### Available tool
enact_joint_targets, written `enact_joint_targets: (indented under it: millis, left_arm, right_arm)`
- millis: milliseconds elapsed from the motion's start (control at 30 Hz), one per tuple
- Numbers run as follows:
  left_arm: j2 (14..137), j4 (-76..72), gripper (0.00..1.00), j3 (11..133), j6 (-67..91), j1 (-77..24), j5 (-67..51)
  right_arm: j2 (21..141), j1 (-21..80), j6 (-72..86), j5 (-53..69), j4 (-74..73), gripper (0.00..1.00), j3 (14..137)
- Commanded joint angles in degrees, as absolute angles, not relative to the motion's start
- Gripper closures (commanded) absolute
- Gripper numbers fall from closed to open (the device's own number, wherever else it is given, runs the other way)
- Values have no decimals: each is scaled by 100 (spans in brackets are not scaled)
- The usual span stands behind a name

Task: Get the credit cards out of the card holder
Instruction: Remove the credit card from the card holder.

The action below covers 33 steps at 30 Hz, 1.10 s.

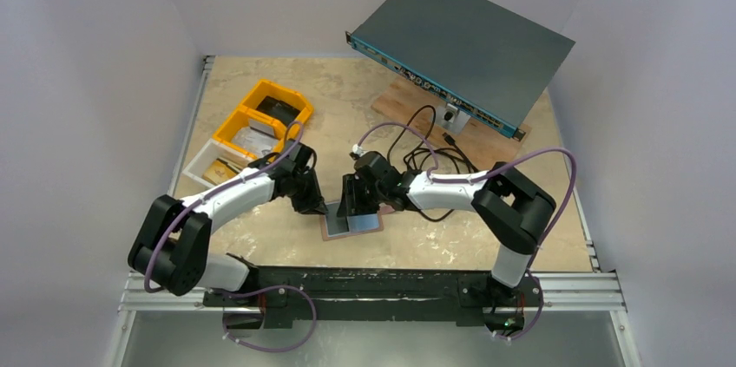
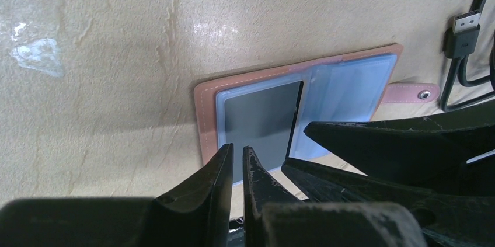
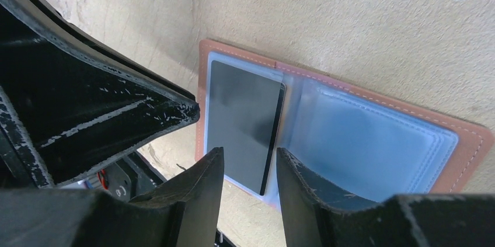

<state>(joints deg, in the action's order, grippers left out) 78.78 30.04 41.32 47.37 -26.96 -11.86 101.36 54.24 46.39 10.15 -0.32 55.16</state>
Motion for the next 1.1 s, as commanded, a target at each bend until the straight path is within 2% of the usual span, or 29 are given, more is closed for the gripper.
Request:
enact_joint_targets:
  millis: [0, 767, 867, 1067]
  left_arm:
    - [7982, 2767, 90, 4047, 4725, -2672, -1278]
    - [8643, 2510, 96, 4058, 4958, -2898, -1307]
    - [8759, 2623, 100, 4077, 4998, -2900, -1166]
    - [8929, 2713, 100, 4047, 5076, -2900, -1001]
  right_arm:
    - [10182, 5367, 4721, 1138, 275, 62, 5474]
    - [10468, 5224, 4886, 1546, 830, 62, 5018]
    - [10452, 5138, 4953, 1741, 1067, 62, 4880]
    - [10407, 4866, 5263, 2413, 1987, 62, 4372]
